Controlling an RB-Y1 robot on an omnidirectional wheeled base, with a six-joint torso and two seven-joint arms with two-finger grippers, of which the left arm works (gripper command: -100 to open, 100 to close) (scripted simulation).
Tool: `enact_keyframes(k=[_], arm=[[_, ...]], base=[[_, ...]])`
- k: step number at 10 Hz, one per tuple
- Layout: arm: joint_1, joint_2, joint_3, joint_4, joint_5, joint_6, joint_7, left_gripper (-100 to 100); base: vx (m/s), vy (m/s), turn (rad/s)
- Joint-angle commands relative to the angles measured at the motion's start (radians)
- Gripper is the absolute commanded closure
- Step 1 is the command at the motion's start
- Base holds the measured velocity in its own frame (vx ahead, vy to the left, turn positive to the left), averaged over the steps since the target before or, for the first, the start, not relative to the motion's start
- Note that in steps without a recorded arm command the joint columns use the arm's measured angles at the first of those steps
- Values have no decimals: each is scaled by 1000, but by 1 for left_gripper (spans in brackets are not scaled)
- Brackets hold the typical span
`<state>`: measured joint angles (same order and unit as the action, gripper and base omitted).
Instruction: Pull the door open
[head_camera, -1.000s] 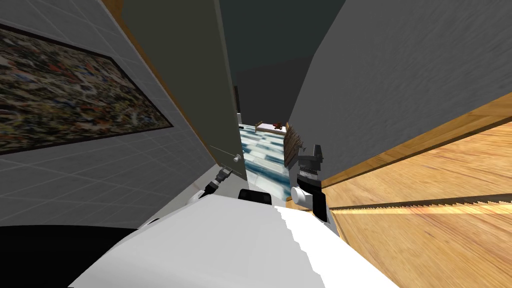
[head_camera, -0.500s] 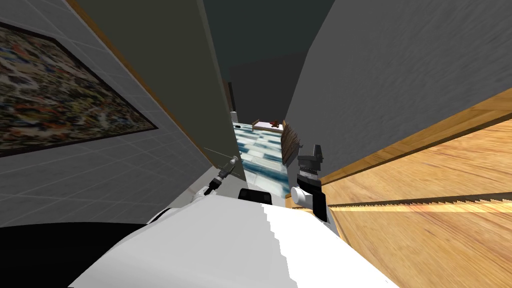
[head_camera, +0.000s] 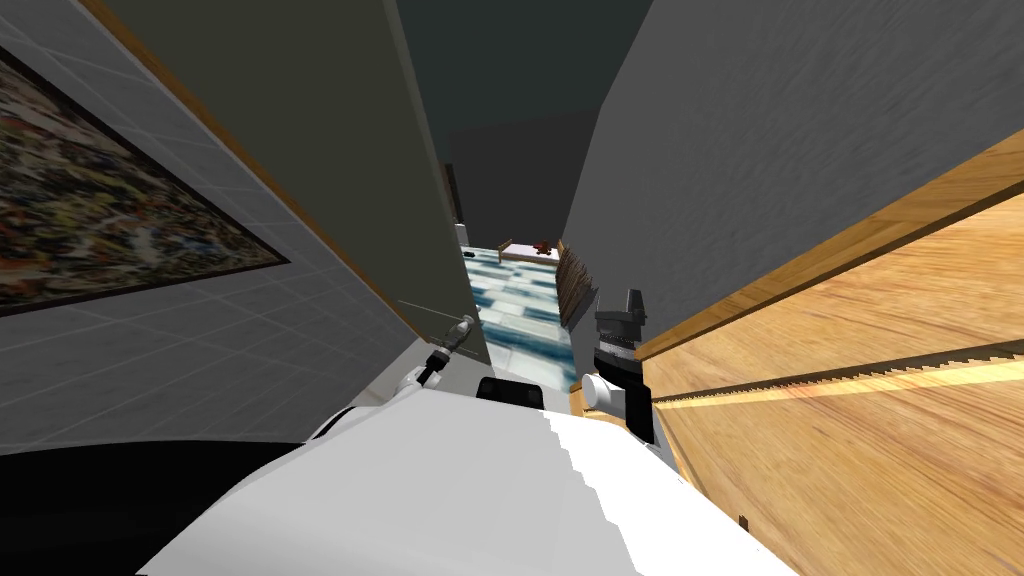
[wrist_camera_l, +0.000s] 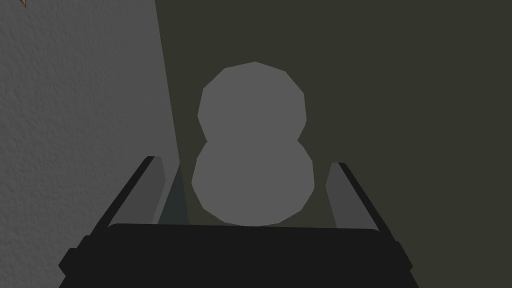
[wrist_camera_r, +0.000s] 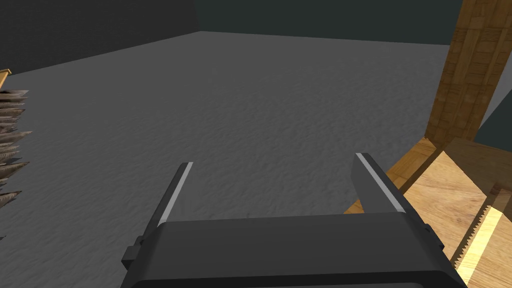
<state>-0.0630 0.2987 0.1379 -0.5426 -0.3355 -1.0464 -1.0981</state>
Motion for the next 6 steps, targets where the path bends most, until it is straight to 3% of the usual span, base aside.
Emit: enact_keyframes(k=[1,2,3,6], arm=[[-32,-10,9,25,9,17,-16,-100],[-19,-8,6,16,5,8,-11,-100],[-19,-8,6,16,5,8,-11,100],[-19,-8,6,16,5,8,-11,100]], base=[[8,46,-126],[3,23,-31],[1,-2,28],[0,-3,3]])
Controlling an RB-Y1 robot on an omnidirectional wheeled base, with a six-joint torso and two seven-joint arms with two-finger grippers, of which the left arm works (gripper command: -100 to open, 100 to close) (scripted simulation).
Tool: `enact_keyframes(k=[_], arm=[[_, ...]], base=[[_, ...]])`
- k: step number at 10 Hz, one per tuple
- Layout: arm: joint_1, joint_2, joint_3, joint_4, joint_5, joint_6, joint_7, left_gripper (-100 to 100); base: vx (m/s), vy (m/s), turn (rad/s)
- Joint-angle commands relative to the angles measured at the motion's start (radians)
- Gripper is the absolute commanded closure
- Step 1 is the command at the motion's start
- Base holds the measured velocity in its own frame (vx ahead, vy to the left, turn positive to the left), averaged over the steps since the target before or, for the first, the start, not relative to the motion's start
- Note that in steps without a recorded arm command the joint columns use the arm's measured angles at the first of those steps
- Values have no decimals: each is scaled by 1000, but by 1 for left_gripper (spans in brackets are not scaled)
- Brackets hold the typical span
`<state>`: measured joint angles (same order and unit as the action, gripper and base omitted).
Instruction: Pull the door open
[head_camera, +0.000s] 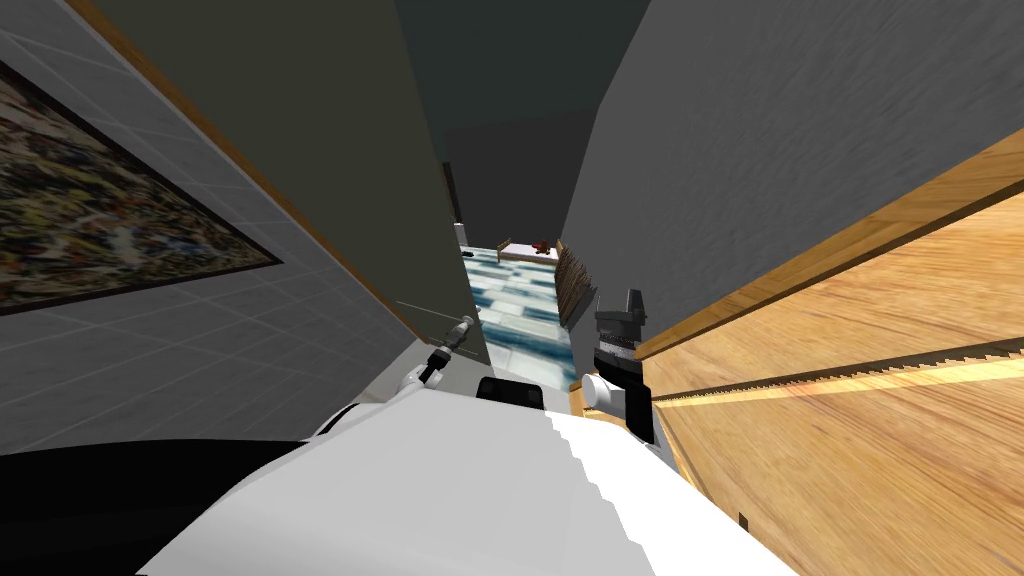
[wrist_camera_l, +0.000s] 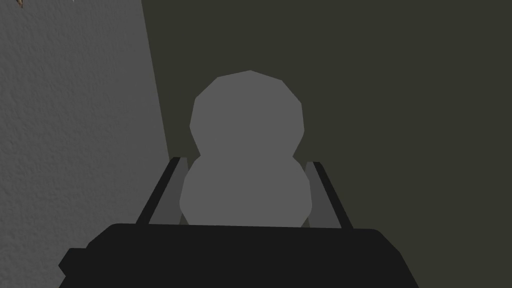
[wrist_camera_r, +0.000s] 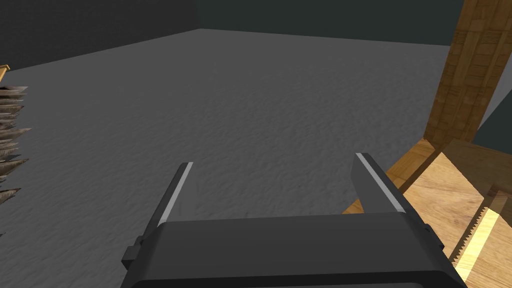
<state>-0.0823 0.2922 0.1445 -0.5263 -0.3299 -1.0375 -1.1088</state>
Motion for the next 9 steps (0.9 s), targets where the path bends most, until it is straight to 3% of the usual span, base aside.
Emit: enact_keyframes(k=[1,4,9], arm=[[0,-2,-1,0,0,0,0,100],[1,0,-3,-2,14,3,43,100],[5,0,-12,-11,58,11,178,100]], base=[[0,0,0],[-12,4,-36],[-34,17,-74]])
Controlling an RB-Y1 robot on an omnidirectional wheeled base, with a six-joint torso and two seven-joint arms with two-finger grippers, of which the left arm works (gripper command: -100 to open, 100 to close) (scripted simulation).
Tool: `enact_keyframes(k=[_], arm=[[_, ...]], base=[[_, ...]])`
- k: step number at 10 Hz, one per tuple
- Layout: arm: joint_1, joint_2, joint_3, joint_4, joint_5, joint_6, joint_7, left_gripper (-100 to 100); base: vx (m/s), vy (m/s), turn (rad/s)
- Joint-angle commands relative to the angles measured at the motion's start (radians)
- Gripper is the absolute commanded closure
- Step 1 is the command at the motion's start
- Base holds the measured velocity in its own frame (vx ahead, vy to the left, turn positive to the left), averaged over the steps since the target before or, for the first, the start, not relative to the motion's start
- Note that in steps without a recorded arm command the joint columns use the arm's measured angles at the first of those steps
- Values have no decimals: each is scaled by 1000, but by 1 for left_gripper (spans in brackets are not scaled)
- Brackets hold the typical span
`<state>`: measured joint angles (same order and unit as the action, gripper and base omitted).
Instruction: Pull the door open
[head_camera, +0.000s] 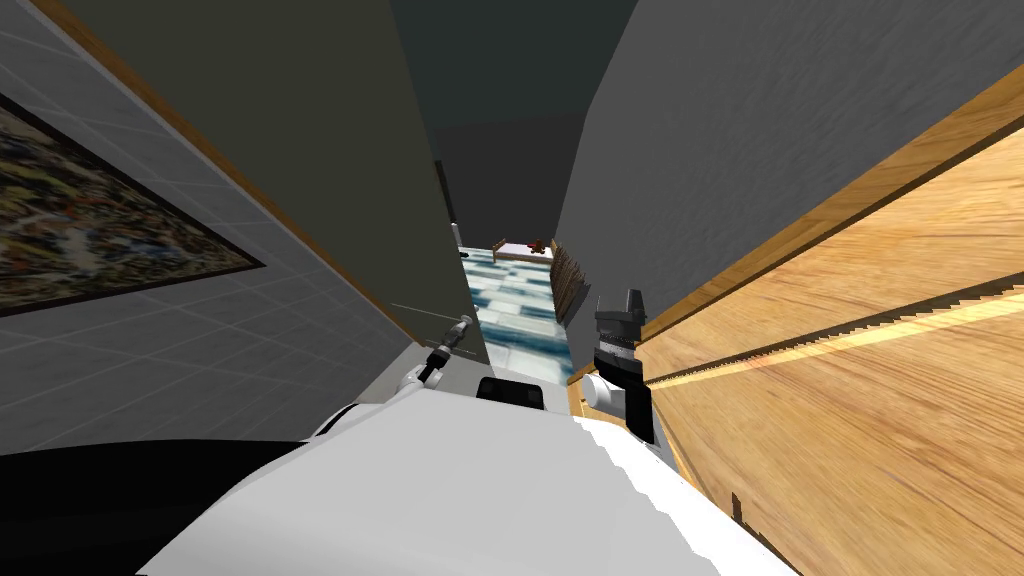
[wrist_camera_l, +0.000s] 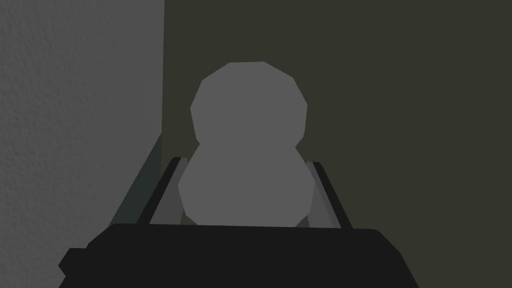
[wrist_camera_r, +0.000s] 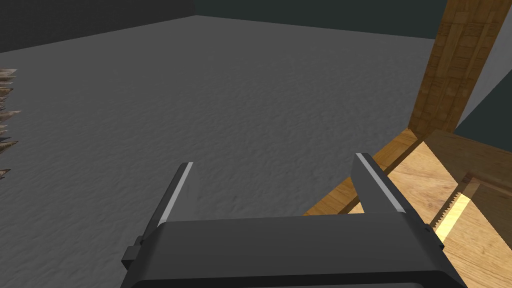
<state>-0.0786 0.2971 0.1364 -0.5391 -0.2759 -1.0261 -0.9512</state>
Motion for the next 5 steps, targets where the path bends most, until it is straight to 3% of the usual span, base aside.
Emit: enact_keyframes(k=[1,5], arm=[[2,-4,-7,0,16,2,50,100],[5,-4,-14,-6,51,8,147,100]], base=[[-35,15,-80],[-37,17,-76]])
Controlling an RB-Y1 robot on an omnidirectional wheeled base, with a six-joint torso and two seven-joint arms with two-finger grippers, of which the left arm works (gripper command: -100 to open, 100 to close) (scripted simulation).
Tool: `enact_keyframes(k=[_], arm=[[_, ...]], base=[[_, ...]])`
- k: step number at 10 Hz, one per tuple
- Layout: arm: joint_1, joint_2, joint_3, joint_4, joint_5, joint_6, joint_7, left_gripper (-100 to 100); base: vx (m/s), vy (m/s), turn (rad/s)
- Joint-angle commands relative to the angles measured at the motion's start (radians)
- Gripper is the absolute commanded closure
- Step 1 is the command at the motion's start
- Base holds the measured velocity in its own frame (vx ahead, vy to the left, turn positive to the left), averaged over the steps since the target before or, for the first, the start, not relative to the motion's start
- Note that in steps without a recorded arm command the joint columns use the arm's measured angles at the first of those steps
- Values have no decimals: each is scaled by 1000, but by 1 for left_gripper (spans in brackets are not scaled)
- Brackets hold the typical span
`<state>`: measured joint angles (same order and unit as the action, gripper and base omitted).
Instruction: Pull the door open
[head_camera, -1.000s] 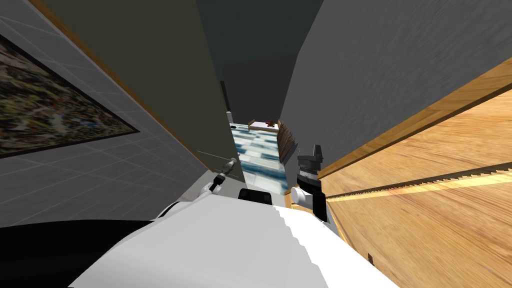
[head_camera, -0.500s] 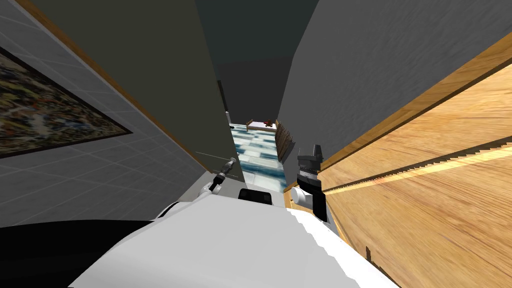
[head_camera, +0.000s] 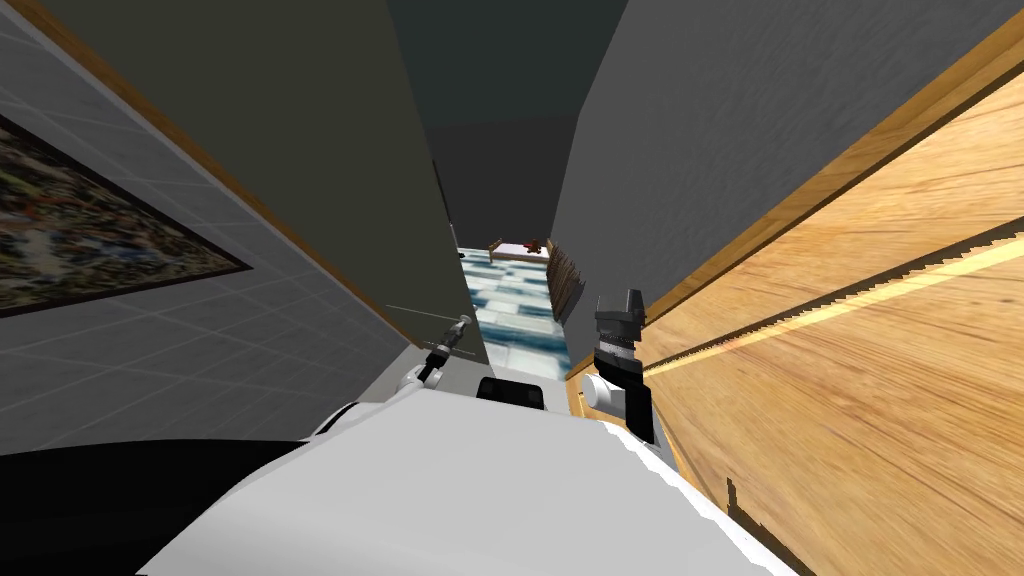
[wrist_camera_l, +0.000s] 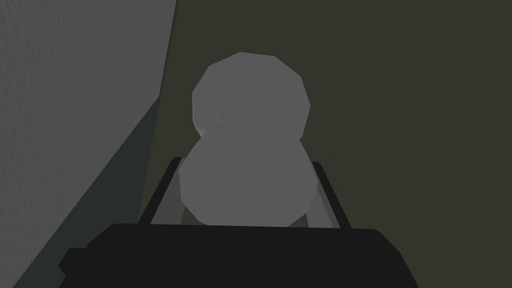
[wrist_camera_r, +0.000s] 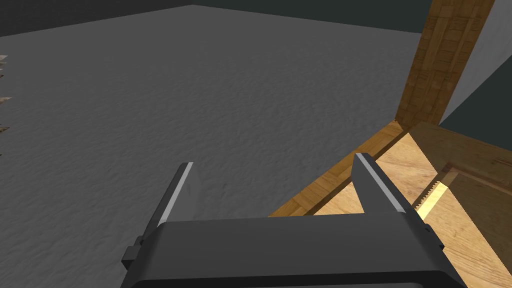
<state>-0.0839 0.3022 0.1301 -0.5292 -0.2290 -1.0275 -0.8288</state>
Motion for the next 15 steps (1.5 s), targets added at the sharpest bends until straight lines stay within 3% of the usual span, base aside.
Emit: enact_keyframes(k=[1,6,7,9,12,14,15], arm=[[10,-9,-8,-16,4,10,29,100],[15,-9,-21,-27,61,20,165,100],[15,-9,-21,-27,61,20,181,100],[17,-8,-27,-33,93,26,243,100],[19,-8,-31,-36,109,29,300,100],[21,-8,-38,-42,143,35,365,100],[21,-8,-38,-42,143,35,381,100]], base=[[-31,15,-23],[-39,21,-79],[-42,23,-49],[-42,26,-111],[-40,24,-59],[-50,31,-111],[-42,30,-49]])
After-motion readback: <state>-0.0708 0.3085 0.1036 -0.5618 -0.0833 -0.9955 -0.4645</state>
